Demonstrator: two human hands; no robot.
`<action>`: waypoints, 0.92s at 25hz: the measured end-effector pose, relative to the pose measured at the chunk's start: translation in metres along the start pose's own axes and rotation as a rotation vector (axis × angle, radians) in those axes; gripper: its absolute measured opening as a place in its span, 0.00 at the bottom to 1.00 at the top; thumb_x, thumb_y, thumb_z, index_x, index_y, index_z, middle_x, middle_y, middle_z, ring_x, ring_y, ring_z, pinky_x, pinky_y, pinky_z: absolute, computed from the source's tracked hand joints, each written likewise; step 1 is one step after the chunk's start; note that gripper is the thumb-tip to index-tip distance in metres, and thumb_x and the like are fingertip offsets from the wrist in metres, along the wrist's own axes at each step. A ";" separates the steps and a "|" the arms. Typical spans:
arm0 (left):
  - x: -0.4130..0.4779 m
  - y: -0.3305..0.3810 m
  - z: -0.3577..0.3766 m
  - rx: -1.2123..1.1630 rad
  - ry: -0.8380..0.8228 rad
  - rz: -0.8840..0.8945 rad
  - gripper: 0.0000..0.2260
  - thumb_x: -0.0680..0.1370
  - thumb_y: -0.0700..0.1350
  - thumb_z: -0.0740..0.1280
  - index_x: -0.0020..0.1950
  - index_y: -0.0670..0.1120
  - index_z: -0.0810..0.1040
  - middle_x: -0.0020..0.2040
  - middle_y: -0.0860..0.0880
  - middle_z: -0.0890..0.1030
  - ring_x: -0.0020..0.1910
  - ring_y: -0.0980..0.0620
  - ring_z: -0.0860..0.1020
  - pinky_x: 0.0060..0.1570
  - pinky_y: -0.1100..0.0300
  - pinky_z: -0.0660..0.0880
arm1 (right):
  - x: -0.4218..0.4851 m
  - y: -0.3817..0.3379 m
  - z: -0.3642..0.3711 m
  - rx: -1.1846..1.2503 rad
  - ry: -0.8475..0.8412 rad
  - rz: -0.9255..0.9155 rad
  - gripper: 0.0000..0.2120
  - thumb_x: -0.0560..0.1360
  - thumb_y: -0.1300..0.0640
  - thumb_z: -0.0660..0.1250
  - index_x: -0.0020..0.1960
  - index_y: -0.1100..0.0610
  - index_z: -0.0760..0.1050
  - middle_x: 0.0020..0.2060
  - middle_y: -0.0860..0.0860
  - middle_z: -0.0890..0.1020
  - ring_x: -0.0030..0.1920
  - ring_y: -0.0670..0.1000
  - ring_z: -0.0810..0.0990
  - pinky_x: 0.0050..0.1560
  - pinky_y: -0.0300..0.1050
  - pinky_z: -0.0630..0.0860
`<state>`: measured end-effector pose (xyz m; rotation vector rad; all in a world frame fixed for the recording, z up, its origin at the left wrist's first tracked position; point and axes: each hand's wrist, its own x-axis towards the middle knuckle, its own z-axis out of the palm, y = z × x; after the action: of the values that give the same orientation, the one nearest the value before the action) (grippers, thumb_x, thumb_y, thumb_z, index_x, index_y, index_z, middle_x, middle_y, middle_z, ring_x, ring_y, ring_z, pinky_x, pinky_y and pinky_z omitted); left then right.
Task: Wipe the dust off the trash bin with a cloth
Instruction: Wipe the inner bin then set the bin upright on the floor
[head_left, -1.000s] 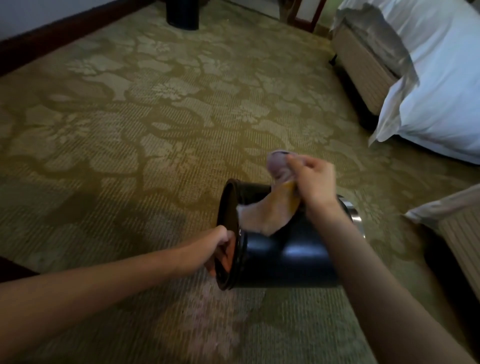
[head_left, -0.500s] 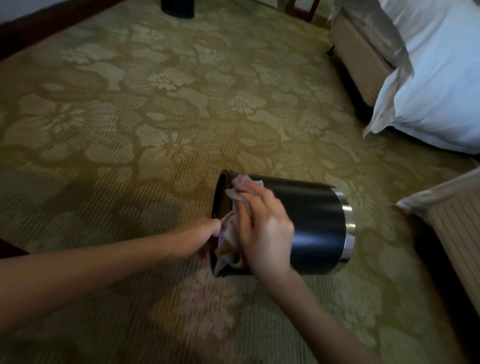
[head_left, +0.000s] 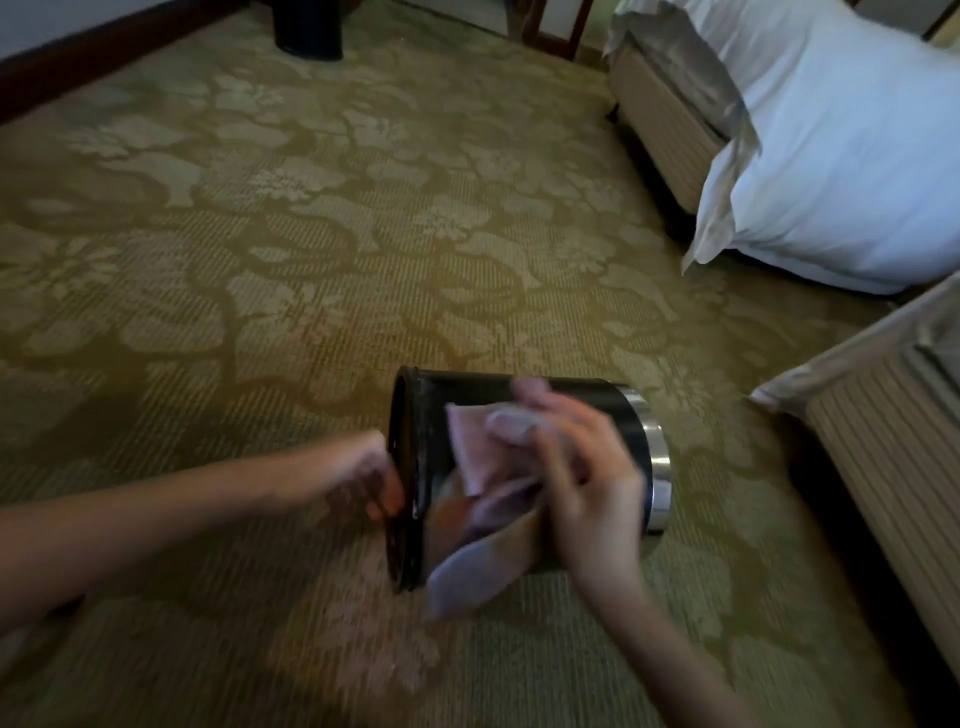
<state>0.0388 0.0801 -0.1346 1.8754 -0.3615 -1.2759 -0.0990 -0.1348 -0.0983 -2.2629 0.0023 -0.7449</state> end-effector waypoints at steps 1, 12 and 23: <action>-0.004 0.011 -0.006 -0.041 0.091 0.070 0.24 0.75 0.61 0.57 0.46 0.42 0.82 0.39 0.47 0.84 0.39 0.51 0.81 0.37 0.60 0.75 | 0.014 0.011 -0.019 0.132 0.117 0.199 0.09 0.79 0.64 0.66 0.51 0.56 0.83 0.52 0.47 0.84 0.57 0.43 0.80 0.59 0.38 0.72; 0.012 0.054 0.022 0.050 0.683 0.194 0.25 0.83 0.57 0.50 0.49 0.43 0.80 0.44 0.41 0.83 0.46 0.42 0.80 0.51 0.48 0.77 | 0.068 0.078 -0.113 1.042 -0.067 1.278 0.18 0.81 0.51 0.60 0.53 0.67 0.78 0.42 0.62 0.84 0.40 0.55 0.85 0.38 0.49 0.83; 0.022 0.042 0.059 -0.093 0.531 0.047 0.37 0.81 0.62 0.38 0.40 0.42 0.80 0.37 0.39 0.80 0.39 0.42 0.78 0.43 0.53 0.75 | 0.103 -0.009 -0.128 0.794 0.055 0.687 0.11 0.77 0.54 0.67 0.41 0.59 0.80 0.32 0.54 0.80 0.32 0.49 0.80 0.36 0.40 0.76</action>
<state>0.0058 0.0132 -0.1259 2.0221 -0.0608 -0.7073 -0.0806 -0.2340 0.0320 -1.3436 0.4143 -0.3345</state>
